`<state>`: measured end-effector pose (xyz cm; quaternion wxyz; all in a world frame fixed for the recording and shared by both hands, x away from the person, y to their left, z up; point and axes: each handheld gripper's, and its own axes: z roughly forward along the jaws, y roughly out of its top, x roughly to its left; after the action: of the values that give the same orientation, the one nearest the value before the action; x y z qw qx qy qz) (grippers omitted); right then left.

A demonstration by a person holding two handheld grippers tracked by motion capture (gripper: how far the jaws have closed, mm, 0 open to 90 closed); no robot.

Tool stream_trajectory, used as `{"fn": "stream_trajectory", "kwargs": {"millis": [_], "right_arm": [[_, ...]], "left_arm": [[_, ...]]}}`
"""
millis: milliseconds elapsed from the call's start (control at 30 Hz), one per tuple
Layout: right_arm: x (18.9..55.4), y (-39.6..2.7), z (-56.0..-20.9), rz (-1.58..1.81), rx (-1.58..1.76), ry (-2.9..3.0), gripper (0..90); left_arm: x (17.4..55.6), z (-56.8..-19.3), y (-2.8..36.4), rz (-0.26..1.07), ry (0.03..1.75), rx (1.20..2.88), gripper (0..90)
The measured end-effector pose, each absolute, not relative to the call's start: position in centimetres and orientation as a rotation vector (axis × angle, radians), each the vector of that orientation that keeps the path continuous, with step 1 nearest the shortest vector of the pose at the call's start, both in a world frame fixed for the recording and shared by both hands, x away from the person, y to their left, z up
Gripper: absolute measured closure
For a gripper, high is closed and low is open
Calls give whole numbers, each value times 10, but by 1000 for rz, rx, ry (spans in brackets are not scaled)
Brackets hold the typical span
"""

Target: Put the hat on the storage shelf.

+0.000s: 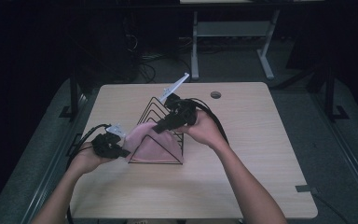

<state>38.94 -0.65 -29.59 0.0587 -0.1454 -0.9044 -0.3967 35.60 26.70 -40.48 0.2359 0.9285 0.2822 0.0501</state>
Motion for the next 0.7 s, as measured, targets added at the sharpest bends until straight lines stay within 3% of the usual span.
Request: {"fn": "stream_trajectory", "kwargs": {"millis": [700], "right_arm": [[388, -5, -306, -1179, -444, -2731, 792]], "left_arm": [[355, -413, 267, 135, 776, 2553, 823]]}}
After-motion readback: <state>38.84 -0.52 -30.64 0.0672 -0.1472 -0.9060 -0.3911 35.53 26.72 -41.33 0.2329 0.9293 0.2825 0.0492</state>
